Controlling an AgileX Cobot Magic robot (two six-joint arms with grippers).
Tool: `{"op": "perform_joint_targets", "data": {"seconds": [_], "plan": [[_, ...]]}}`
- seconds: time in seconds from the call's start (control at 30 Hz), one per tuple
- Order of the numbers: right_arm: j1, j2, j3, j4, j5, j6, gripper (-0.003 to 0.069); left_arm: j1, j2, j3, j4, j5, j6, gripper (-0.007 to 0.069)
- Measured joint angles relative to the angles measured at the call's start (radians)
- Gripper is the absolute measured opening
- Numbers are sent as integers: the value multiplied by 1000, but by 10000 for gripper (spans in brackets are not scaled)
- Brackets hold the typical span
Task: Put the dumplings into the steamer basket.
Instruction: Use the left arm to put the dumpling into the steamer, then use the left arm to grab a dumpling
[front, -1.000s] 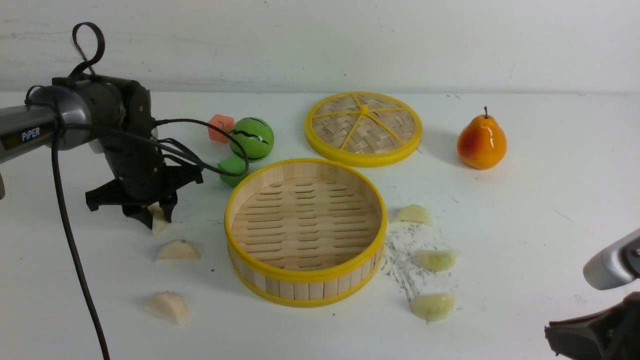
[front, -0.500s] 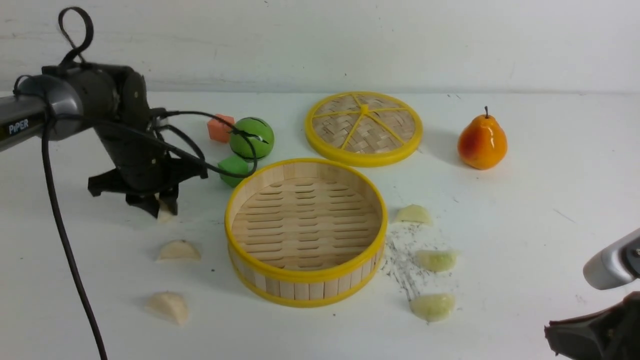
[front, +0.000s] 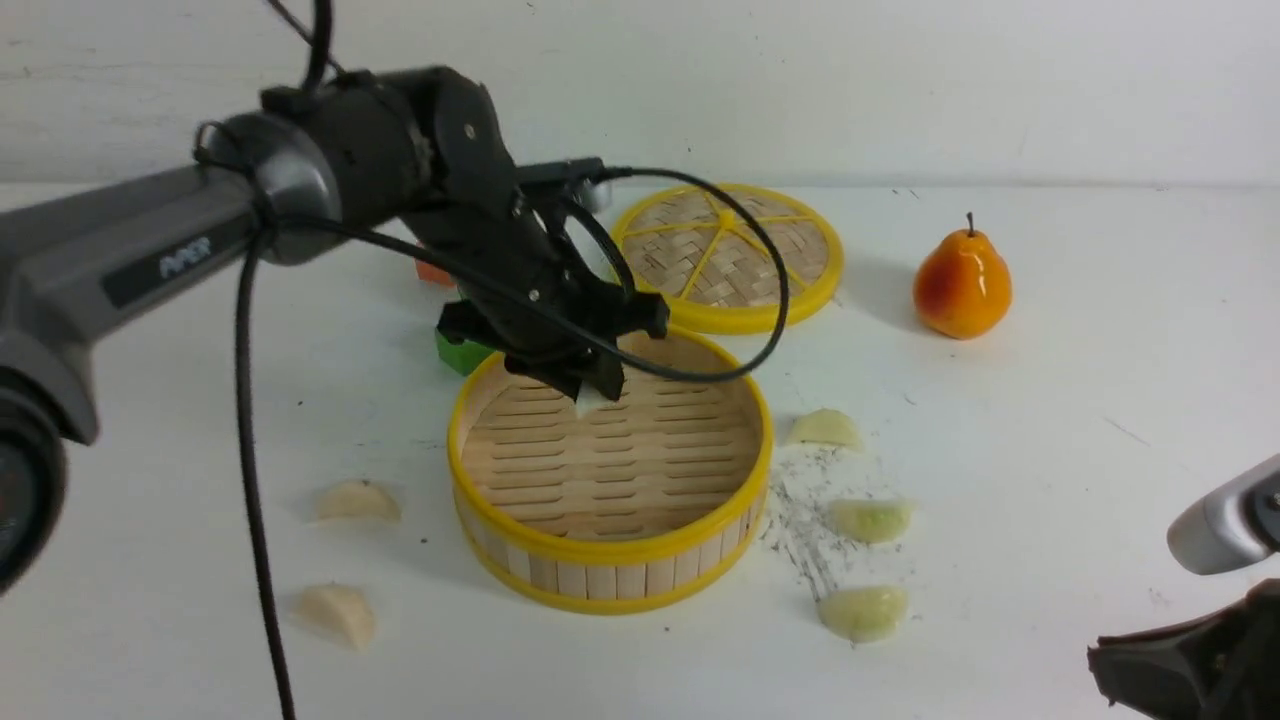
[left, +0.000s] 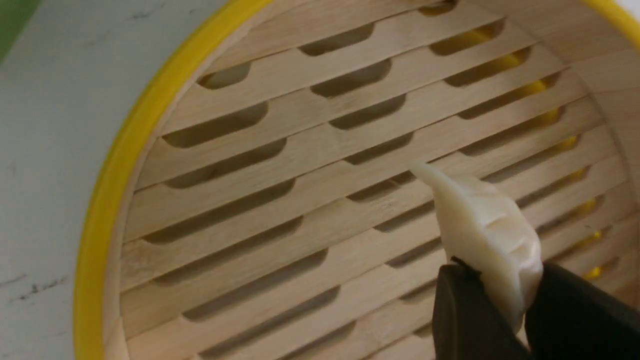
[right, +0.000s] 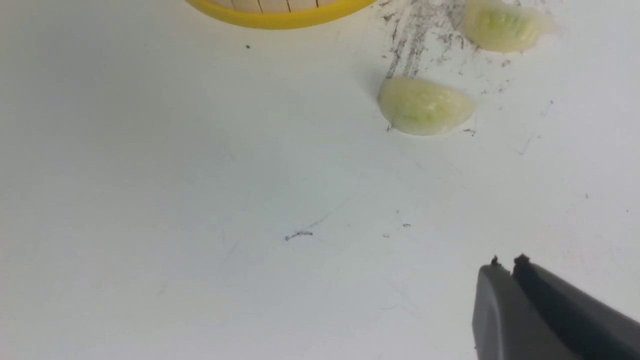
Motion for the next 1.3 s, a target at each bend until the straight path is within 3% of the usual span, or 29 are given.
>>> {"op": "perform_joint_targets", "data": {"seconds": [0.3,0.6,0.9,1.1,1.3], "plan": [[0,0,0,11,0,0,43,0,59,0,77,-70,-112,165],[0,0,0,14,0,-4,54,3,38,0,96,-11,-229,305],[0,0,0,14,0,-4,62,3,-258,25,358,68,-253,265],[0,0,0,16,0,-4,70,3,-438,306,525,-12,-424,228],[0,0,0,17,-1,-4,76,3,-459,627,544,-144,-581,226]]}}
